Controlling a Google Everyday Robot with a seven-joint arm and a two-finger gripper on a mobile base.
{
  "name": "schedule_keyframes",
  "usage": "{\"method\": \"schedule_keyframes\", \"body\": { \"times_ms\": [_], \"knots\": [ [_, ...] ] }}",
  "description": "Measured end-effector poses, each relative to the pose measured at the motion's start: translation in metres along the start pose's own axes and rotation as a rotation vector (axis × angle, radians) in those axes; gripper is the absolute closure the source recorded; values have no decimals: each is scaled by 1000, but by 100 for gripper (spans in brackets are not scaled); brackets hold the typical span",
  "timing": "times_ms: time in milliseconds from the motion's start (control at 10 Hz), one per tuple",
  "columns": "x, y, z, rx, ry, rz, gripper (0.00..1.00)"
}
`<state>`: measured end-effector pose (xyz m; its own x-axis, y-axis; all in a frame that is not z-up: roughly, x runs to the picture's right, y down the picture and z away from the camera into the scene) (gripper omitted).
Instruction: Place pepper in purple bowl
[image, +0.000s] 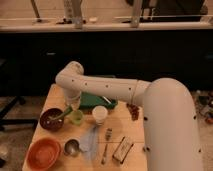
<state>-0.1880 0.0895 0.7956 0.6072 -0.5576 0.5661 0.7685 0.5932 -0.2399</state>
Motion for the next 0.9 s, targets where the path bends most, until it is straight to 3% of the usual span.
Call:
{"method": "schedule_keyframes", "body": {
  "times_ms": [100, 400, 900],
  "knots": [
    [-2, -6, 4, 19, -38, 4, 100],
    [-6, -19, 11, 32, -88, 2, 100],
    [-34, -49, 37, -37, -109, -74, 100]
  ]
}}
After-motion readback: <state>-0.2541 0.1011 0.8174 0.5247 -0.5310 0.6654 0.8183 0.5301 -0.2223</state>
